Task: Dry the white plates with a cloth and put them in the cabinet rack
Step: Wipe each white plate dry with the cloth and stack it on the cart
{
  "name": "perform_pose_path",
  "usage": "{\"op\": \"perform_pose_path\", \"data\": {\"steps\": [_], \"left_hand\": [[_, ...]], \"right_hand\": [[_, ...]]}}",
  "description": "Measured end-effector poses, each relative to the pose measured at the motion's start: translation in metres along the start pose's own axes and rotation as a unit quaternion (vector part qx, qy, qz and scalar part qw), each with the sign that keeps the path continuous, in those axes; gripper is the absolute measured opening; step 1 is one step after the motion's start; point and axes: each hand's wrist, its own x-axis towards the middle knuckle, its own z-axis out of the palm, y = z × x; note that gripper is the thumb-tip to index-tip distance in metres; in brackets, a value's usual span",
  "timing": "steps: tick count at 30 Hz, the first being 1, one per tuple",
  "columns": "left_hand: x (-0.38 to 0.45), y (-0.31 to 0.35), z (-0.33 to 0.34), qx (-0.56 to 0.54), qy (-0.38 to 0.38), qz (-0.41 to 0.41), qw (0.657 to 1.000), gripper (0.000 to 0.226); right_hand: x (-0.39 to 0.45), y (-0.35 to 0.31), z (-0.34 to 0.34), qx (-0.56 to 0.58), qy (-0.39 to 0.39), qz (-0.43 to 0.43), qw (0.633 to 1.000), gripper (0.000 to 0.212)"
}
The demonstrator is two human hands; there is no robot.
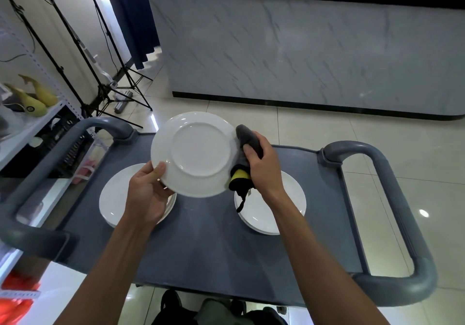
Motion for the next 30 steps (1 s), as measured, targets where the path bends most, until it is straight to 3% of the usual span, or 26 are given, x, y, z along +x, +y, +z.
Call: {"op": "perform_pose_path", "data": {"steps": [7,18,26,30], "left_hand": [[0.006,-0.001,0.018,-0.027,0.021,0.008,0.999,0.027],[0.012,-0.005,0.036,-0.014,0.05,0.013,0.999,0.025],[0.011,-0.009,0.042,-0.007,0.057,0.007,0.998,0.033],[0.009,-0.01,0.038,-0.004,0.055,0.0,0.998,0.028]], "right_hand": [[-0.018,0.006,0.023,-0.146,0.031,-0.096,0.984,0.042],[-0.054,0.008,0.05,-0.294,0.001,-0.193,0.936,0.045],[-0.069,0.026,0.063,-0.33,-0.034,-0.288,0.898,0.055],[-0.066,0.034,0.048,-0.317,-0.028,-0.278,0.906,0.054]]}}
